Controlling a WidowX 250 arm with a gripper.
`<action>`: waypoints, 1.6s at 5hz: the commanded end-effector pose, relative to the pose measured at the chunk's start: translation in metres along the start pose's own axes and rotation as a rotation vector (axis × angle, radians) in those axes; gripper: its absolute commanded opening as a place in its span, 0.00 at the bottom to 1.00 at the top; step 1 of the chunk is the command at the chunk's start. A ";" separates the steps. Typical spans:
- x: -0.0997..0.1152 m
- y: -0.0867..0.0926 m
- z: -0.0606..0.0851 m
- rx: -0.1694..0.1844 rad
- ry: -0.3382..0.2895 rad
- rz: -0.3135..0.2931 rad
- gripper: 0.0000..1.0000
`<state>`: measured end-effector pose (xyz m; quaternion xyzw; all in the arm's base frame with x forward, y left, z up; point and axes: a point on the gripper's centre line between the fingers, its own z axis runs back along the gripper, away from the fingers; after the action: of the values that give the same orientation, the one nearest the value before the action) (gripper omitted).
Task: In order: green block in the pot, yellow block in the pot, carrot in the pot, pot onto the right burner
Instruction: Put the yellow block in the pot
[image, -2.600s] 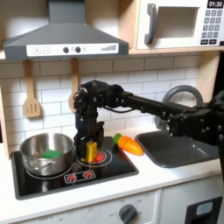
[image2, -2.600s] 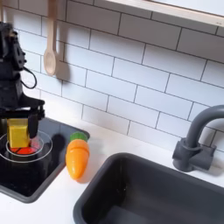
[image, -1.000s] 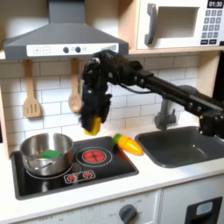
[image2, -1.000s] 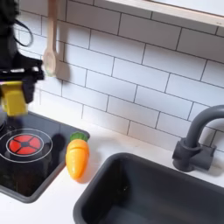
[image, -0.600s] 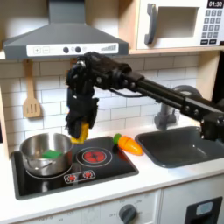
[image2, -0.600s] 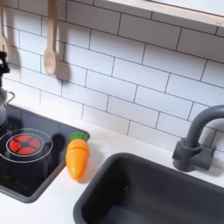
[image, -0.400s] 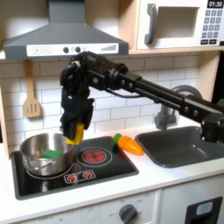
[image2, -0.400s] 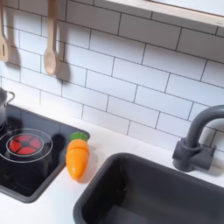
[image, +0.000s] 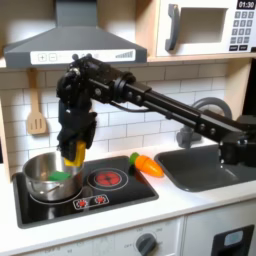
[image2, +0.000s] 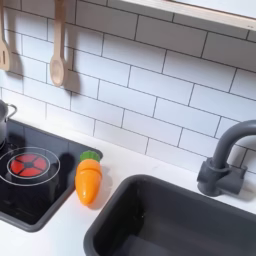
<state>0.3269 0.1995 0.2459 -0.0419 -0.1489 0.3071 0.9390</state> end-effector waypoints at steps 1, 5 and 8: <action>0.017 0.002 -0.016 0.008 0.012 0.002 0.00; 0.030 -0.011 -0.044 0.024 0.031 -0.005 0.00; 0.031 -0.011 -0.049 0.025 0.056 -0.018 1.00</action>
<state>0.3729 0.2093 0.2073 -0.0357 -0.1178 0.2993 0.9462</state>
